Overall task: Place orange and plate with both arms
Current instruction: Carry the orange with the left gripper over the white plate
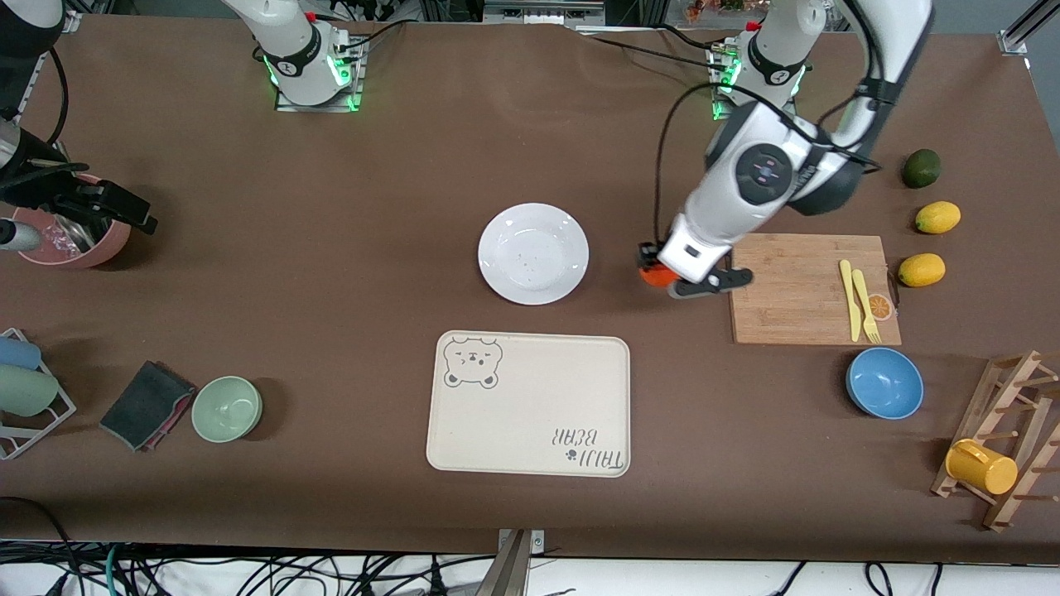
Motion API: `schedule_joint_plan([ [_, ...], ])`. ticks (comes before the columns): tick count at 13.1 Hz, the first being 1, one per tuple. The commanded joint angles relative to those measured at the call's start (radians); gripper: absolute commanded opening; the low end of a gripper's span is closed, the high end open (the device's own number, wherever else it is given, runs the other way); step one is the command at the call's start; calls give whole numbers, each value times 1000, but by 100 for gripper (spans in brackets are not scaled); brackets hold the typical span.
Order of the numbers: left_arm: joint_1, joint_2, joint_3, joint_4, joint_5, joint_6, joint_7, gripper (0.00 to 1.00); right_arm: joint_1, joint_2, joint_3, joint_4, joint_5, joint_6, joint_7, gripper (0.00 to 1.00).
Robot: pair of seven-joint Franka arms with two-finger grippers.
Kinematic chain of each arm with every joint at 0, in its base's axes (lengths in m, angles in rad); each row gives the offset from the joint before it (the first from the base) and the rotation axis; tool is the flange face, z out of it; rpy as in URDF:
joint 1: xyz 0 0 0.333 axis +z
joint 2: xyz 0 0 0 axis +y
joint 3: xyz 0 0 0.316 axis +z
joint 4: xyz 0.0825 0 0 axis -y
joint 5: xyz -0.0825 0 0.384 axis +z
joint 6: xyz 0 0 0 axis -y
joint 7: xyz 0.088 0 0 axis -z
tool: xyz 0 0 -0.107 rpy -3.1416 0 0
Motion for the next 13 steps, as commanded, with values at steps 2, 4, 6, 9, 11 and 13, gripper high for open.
schedule_joint_plan([
  [2,-173,172,0,180,14,-13,-203,0,1,-7,-2,-4,16,0,-11,100],
  [4,-237,249,3,258,17,-8,-260,0,0,-7,-4,-4,16,0,-11,100],
  [6,-305,309,26,305,32,-2,-296,0,1,-7,-4,-4,16,0,-11,100],
  [9,-324,361,34,320,73,15,-301,0,1,-7,-4,-4,16,-2,-11,100],
  [11,-327,395,34,320,73,62,-301,9,0,-7,-2,-4,16,-2,-11,100],
  [13,-346,422,44,320,73,99,-317,14,0,-7,-4,-4,16,-2,-11,100],
])
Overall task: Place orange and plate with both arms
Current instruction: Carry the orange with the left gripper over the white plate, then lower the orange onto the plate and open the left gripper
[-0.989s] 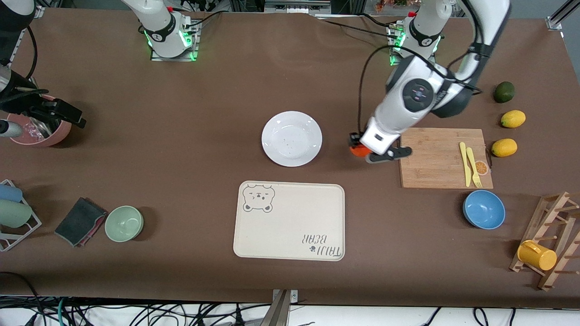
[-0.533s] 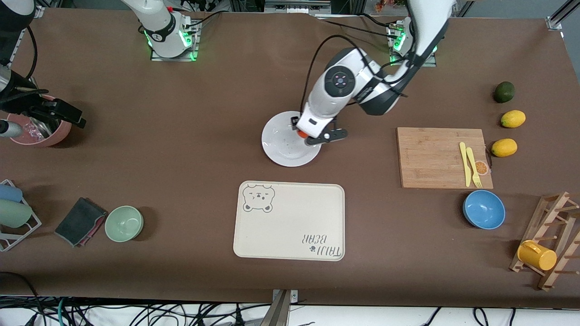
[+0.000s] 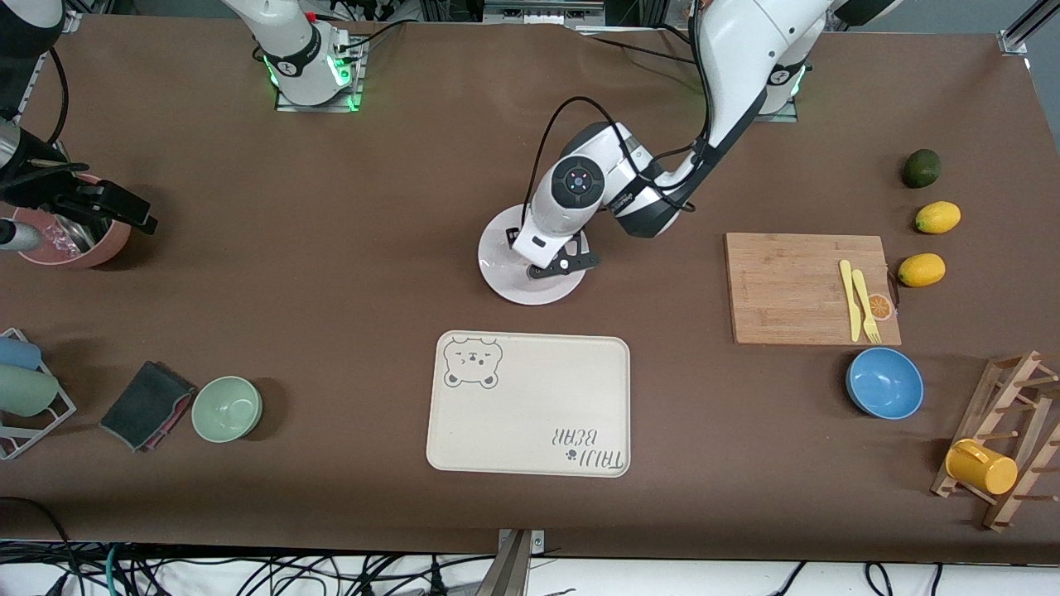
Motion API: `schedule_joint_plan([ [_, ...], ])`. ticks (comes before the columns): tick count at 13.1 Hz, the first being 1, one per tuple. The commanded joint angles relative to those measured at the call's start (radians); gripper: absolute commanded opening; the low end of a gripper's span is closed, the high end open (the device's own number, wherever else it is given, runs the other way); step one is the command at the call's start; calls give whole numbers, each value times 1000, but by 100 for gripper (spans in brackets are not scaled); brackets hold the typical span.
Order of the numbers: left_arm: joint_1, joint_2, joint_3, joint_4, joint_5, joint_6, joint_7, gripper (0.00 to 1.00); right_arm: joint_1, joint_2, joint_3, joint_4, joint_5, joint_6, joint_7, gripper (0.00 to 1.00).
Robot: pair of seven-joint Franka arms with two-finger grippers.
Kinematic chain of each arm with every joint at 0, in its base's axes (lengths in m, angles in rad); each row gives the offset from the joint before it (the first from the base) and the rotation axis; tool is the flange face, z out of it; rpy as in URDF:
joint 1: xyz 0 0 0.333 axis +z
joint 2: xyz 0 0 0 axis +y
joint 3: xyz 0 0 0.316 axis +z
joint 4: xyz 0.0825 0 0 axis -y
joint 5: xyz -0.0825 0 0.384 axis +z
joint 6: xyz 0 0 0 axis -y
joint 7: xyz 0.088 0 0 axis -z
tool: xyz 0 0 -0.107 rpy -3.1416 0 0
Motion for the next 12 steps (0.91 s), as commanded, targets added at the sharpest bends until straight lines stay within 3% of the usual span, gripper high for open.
schedule_joint_plan([
  [1,-36,45,21,36,25,23,-37,24,0,-7,-4,-4,16,-2,-11,100],
  [2,-36,48,27,36,25,23,-35,44,1,-7,-4,-4,16,-2,-11,100],
  [3,-36,46,36,36,27,23,-35,97,1,-7,-4,-4,16,-2,-11,100],
  [8,1,-10,38,34,28,-15,-29,100,1,-7,-4,-4,16,-2,-11,100],
  [12,179,-162,27,34,27,-239,156,100,1,-7,-2,-4,16,-2,-11,100],
])
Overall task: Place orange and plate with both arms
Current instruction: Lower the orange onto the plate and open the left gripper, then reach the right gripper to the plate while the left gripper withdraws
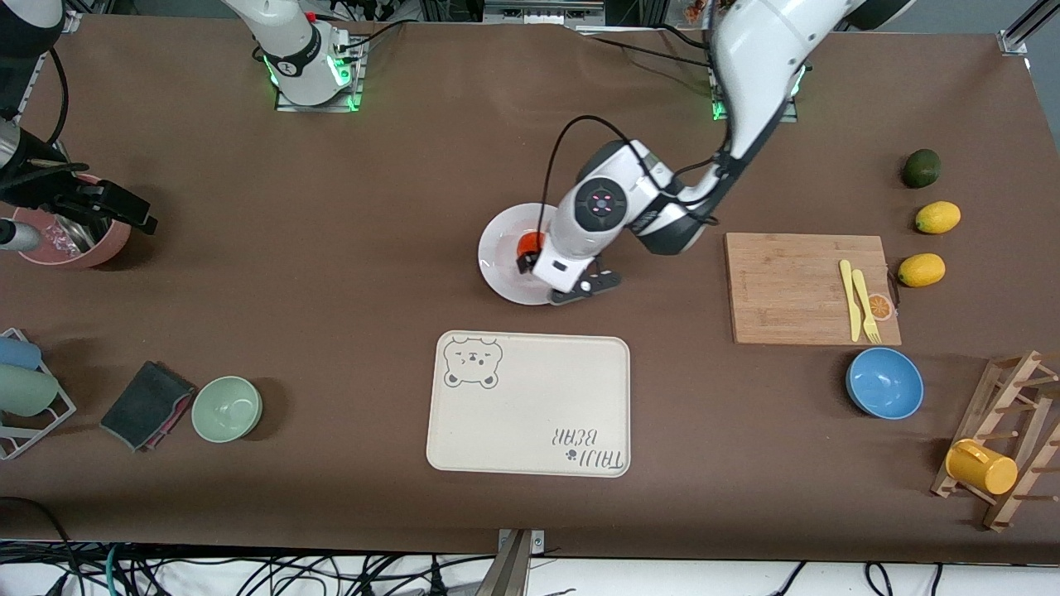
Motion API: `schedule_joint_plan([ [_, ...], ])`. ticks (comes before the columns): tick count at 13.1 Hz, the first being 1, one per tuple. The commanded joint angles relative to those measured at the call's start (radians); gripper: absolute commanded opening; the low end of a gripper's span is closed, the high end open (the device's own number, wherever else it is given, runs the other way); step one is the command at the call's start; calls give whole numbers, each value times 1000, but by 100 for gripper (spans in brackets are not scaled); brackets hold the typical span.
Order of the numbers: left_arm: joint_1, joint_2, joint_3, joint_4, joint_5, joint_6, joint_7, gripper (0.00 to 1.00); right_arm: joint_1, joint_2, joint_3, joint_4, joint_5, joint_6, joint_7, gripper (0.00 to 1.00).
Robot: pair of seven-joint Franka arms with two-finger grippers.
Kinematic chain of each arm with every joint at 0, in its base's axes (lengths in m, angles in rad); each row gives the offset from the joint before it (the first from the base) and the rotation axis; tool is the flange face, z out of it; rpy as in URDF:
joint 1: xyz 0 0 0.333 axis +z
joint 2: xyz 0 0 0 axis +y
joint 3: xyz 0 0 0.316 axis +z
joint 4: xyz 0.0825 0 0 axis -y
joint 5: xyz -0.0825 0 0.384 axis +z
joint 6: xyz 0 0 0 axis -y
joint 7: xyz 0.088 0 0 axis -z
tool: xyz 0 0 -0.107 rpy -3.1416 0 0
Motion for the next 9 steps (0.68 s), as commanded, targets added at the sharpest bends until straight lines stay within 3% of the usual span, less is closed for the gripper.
schedule_joint_plan([
  [1,158,-133,-10,-31,20,-163,191,100,1,-7,-4,-4,16,-2,-11,100],
  [5,435,-303,-13,-35,6,-385,486,96,1,-7,-2,-4,16,-3,-11,100],
  [9,560,-533,-13,-35,5,-551,510,96,16,12,-1,-4,14,-5,-13,100],
])
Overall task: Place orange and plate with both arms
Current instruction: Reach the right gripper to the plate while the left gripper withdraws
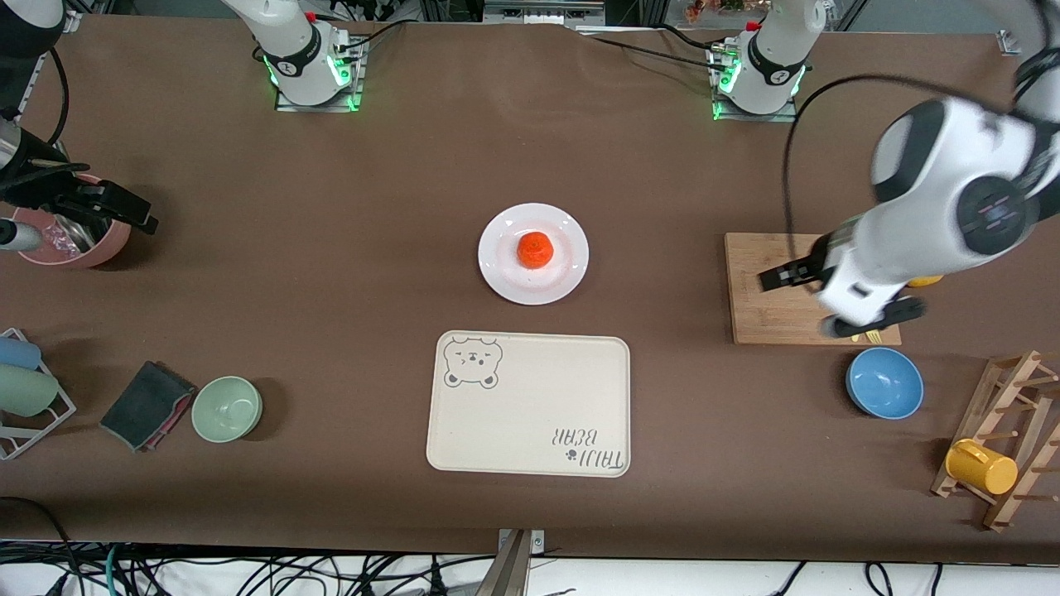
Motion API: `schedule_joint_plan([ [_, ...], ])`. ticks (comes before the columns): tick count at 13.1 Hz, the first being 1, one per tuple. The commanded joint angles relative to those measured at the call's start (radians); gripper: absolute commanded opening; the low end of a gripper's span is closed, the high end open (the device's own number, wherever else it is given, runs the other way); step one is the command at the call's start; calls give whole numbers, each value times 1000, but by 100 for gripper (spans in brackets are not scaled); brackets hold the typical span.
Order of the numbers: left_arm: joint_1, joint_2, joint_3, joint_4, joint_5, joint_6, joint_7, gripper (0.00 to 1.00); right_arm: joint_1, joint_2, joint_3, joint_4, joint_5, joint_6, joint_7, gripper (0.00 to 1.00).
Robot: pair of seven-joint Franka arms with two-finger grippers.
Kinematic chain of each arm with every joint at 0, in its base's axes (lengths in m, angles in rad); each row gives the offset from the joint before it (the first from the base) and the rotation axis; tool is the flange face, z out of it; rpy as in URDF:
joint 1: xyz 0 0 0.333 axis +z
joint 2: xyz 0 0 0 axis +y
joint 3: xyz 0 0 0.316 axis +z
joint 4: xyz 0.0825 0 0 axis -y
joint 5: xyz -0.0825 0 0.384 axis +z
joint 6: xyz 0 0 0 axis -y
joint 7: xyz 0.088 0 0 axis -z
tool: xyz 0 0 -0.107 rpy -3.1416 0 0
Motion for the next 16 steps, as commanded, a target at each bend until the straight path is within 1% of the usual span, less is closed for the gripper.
schedule_joint_plan([
  [1,27,-168,-8,-38,4,-71,11,96,40,27,-1,-3,14,-5,-13,100],
  [3,29,-192,0,-30,11,-104,12,97,100,67,-1,-3,18,-34,-16,100],
  [4,29,-192,2,-30,13,-105,12,99,129,101,0,-9,55,-69,-9,100],
  [5,29,-192,3,-19,16,-105,12,99,149,124,3,-14,146,-68,-7,100],
  [6,30,-192,3,-12,16,-107,12,99,178,164,5,-14,216,-48,-5,100],
  [8,49,-192,6,-7,14,-137,14,99,218,211,8,-52,277,25,-7,100],
  [9,50,-192,6,-7,10,-137,14,99,228,215,19,-114,332,92,-9,100],
  [10,50,-193,6,1,5,-139,12,99,228,210,48,-199,409,189,-12,100],
  [11,49,-195,9,8,4,-142,12,99,228,202,86,-271,451,279,-12,100],
  [12,24,-212,44,11,5,-140,14,99,228,201,121,-329,481,356,-12,100],
  [13,-64,-212,130,11,4,-159,27,99,228,205,153,-381,517,424,-12,100],
  [14,-142,-216,240,13,1,-174,75,99,228,222,187,-424,546,491,-12,100],
  [15,-170,-219,296,13,-15,-177,142,99,228,245,224,-452,622,554,-15,100],
  [16,-196,-222,360,13,-19,-177,191,99,228,260,267,-475,681,615,-15,100],
])
